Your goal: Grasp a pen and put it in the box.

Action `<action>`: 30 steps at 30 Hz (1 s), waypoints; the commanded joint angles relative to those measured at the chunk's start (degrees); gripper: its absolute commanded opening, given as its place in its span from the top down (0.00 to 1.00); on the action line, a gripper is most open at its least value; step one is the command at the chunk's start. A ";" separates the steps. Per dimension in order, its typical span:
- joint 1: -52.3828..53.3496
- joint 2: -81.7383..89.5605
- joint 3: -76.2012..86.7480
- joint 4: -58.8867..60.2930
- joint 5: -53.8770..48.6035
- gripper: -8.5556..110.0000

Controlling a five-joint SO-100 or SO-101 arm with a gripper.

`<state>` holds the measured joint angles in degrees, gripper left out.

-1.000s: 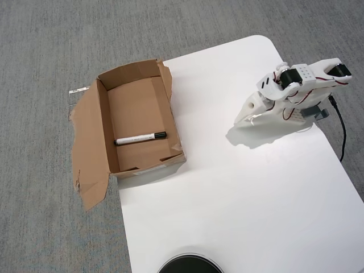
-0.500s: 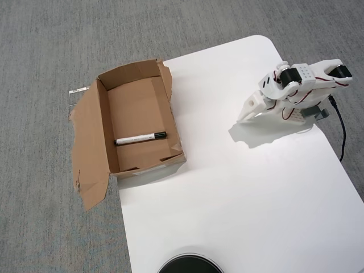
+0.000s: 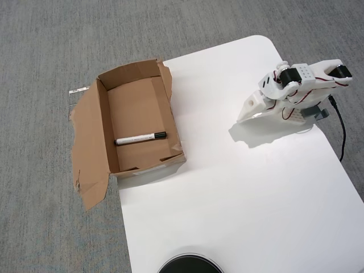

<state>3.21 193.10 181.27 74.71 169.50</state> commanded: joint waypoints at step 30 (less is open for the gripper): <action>-0.31 3.43 1.10 1.49 -0.57 0.92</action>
<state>3.21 193.10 181.36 74.71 169.23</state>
